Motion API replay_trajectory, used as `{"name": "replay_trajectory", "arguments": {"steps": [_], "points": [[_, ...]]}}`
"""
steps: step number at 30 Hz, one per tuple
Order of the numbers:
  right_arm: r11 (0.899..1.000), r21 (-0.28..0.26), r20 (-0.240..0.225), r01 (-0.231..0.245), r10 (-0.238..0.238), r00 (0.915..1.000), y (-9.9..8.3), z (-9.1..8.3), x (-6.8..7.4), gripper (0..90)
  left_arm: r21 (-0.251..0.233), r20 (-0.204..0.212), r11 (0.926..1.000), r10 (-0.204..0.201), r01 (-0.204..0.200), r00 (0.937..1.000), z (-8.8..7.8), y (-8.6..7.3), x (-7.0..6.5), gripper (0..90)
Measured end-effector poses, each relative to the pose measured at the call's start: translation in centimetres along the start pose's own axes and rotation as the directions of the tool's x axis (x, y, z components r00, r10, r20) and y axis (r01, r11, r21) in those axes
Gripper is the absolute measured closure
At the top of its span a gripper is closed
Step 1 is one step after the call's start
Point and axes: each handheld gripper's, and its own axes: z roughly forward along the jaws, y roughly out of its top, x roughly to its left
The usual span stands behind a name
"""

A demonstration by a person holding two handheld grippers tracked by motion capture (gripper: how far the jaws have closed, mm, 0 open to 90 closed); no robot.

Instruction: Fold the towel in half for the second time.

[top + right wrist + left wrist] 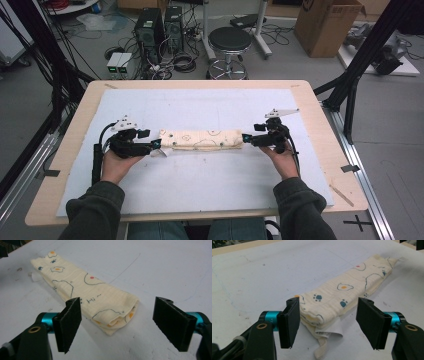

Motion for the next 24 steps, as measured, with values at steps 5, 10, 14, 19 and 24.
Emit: {"name": "replay_trajectory", "arguments": {"steps": [5,10,14,19,24], "points": [[1.000,-0.016,0.005,0.015,-0.014,0.9999,-0.3,-0.3,0.3,20.4,-0.002,-0.002,1.0000,0.003,-0.003,1.0000,-0.7,-0.5,-0.1,34.8],[0.999,-0.025,0.005,0.028,-0.027,0.9996,-0.9,-0.7,0.9,19.0,-0.006,0.002,0.9998,0.018,-0.018,0.9998,-1.2,-1.0,-0.7,32.8],[0.999,-0.032,0.004,0.026,-0.026,0.9997,-1.6,-1.2,1.0,17.1,-0.010,0.010,0.9998,0.015,-0.015,0.9998,-1.6,-1.6,-0.9,31.6],[0.999,-0.049,0.004,0.014,-0.014,0.9999,-2.4,-1.8,1.1,15.9,0.008,0.009,0.9996,0.027,-0.027,0.9996,-1.9,-2.1,-1.3,29.7],[0.998,-0.057,0.015,0.009,-0.008,0.9999,-3.1,-2.3,1.3,13.7,0.000,0.016,0.9989,0.048,-0.048,0.9987,-2.2,-2.2,-1.9,28.5]]}}
